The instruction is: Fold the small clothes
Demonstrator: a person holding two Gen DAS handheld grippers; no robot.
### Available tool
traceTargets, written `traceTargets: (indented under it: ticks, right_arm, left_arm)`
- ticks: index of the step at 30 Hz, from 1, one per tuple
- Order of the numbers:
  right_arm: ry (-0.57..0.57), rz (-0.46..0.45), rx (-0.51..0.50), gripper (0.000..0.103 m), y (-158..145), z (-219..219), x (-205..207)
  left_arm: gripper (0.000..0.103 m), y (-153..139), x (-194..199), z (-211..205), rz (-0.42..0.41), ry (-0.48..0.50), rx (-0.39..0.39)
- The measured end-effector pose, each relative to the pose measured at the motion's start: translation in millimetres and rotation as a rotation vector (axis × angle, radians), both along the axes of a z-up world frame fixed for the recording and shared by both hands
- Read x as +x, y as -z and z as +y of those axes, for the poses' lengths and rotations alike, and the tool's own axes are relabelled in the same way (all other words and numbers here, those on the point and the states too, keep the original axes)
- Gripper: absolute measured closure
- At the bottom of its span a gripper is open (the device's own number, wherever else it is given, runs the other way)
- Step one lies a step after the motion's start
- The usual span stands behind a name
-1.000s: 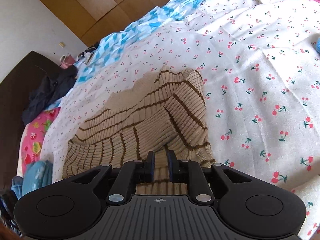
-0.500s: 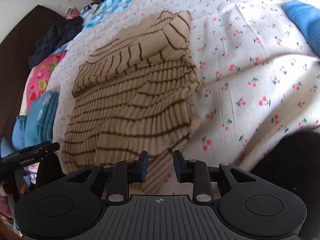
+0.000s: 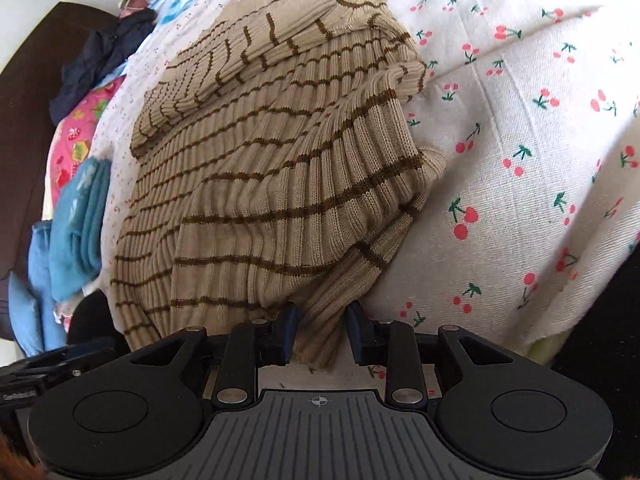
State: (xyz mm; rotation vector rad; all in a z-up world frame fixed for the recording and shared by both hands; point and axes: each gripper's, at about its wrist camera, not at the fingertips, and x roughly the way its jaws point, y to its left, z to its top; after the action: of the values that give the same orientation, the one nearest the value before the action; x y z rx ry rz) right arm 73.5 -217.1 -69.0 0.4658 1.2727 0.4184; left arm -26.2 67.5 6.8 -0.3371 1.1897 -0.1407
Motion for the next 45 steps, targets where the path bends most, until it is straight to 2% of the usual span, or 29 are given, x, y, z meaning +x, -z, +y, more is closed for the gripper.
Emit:
traceTargets:
  ticks: [2,3,7,8,9,13,18,22,24,26,28,30,31,34,37,39,43,45]
  right_arm:
    - [0.000,-0.012,0.025,0.091,-2,-3,-2]
    - [0.008,-0.020,0.044,0.092,-4,-6,-4]
    - [0.063,-0.062,0.150,0.095,-12,-20,-10]
    - [0.080,-0.072,0.181,0.095,-14,-24,-11]
    - [0.096,-0.081,0.212,0.096,-17,-28,-13]
    - [0.148,-0.132,0.299,0.096,-30,-38,-15]
    - [0.165,-0.205,0.347,0.096,-52,-41,-10]
    - [0.164,-0.240,0.342,0.096,-62,-41,-6]
    - [0.157,-0.232,0.326,0.096,-61,-38,-5]
    - [0.157,-0.211,0.319,0.096,-58,-38,-4]
    - [0.161,-0.202,0.311,0.096,-55,-39,-5]
    - [0.164,-0.200,0.310,0.096,-53,-40,-7]
    - [0.165,-0.199,0.309,0.096,-52,-41,-7]
    - [0.164,-0.193,0.317,0.096,-49,-41,-8]
    - [0.159,-0.181,0.329,0.096,-45,-42,-8]
    - [0.152,-0.173,0.338,0.096,-42,-41,-8]
    - [0.146,-0.164,0.364,0.096,-36,-42,-8]
    - [0.150,-0.162,0.382,0.096,-32,-44,-8]
  left_arm:
    - [0.031,9,8,-4,0.021,0.009,-0.016]
    - [0.032,12,10,-7,0.026,0.017,-0.013]
    - [0.063,21,16,-9,0.051,0.024,-0.049]
    - [0.066,21,16,-6,0.051,0.011,-0.065]
    - [0.074,21,15,-2,0.049,-0.004,-0.084]
    - [0.083,15,10,15,-0.001,-0.088,-0.186]
    - [0.083,-1,11,26,-0.093,-0.135,-0.271]
    - [0.083,-14,16,30,-0.146,-0.108,-0.264]
    - [0.083,-16,16,26,-0.134,-0.037,-0.223]
    - [0.082,-17,19,10,-0.115,0.083,-0.130]
    - [0.075,-17,19,-6,-0.096,0.192,-0.047]
    - [0.068,-14,21,-12,-0.056,0.237,-0.038]
    - [0.064,-11,21,-13,-0.025,0.235,-0.052]
    - [0.063,3,26,-15,0.081,0.174,-0.120]
    - [0.062,13,24,-18,0.145,0.104,-0.154]
    - [0.061,18,23,-17,0.175,0.045,-0.156]
    - [0.061,22,21,-14,0.192,-0.098,-0.239]
    - [0.059,20,20,-20,0.180,-0.116,-0.208]
